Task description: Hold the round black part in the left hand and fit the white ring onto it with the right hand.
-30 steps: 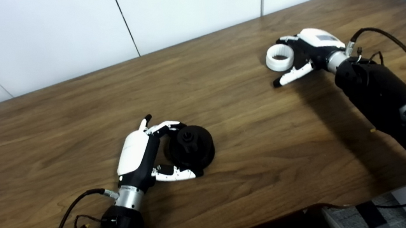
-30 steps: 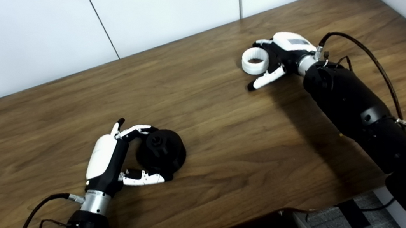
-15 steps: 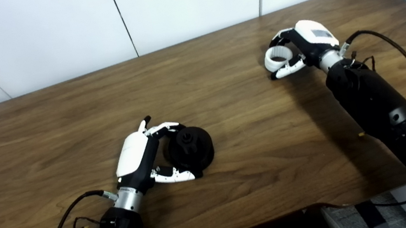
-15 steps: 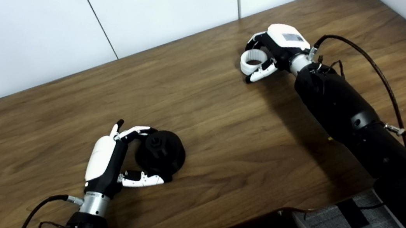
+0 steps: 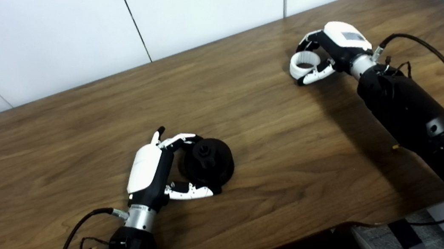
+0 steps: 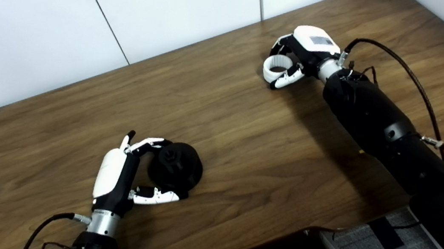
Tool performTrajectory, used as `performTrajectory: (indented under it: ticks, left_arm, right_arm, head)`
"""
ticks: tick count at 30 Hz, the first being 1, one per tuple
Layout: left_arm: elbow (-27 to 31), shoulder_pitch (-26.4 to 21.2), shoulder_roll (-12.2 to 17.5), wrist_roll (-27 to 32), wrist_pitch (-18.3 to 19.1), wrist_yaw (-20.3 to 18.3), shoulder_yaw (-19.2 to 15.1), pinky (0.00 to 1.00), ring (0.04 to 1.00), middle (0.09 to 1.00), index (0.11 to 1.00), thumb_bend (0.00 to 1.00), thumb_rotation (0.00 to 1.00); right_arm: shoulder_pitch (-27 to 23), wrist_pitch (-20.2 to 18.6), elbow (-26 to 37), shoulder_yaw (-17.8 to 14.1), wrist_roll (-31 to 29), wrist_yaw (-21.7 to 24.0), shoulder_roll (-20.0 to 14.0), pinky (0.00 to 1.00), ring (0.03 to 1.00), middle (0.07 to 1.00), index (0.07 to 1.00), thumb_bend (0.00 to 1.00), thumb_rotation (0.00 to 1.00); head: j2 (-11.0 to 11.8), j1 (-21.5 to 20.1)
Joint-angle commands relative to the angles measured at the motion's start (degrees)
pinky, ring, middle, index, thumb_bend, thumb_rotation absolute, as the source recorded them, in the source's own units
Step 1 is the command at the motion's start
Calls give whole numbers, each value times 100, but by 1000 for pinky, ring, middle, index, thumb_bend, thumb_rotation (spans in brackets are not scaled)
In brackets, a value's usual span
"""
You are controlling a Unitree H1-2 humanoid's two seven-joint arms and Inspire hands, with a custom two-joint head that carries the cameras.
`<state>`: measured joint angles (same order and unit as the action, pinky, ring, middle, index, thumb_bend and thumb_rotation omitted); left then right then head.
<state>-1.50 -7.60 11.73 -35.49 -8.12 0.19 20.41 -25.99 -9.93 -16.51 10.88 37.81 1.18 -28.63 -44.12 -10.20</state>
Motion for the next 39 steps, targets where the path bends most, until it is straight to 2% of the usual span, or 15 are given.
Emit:
performTrajectory:
  ticks: [1,4,7,9,24,39]
  left_arm:
    - [-4,26,46,19,-7,-151,25,1000,729,626,661,995,280]
    - [-4,19,52,15,-29,-146,23,1000,728,625,660,991,283]
    - [-4,11,59,16,-43,-149,24,1000,728,628,657,987,287]
    - [8,10,52,22,-24,-159,19,1000,728,630,658,987,291]
    - [14,6,42,32,-32,-166,4,1000,726,624,656,993,288]
    - [-52,-8,4,24,-60,-138,1,1000,720,622,655,995,285]
  right_arm:
    - [-146,125,86,-90,79,-204,-164,899,729,595,631,751,144]
    - [-149,145,64,-72,97,-261,-181,912,726,583,620,731,118]
    - [-148,151,65,-69,94,-286,-189,925,727,582,521,563,134]
    - [-149,169,60,-69,88,-292,-197,930,726,581,500,528,138]
    - [-168,259,71,-73,100,-337,-258,922,713,569,494,519,140]
    - [-245,220,716,-305,37,-129,-415,932,676,556,494,521,142]
  head:
    - [-6,-21]
    - [-1,-20]
    - [2,-27]
    - [-5,-11]
    - [-18,-4]
    - [-19,10]
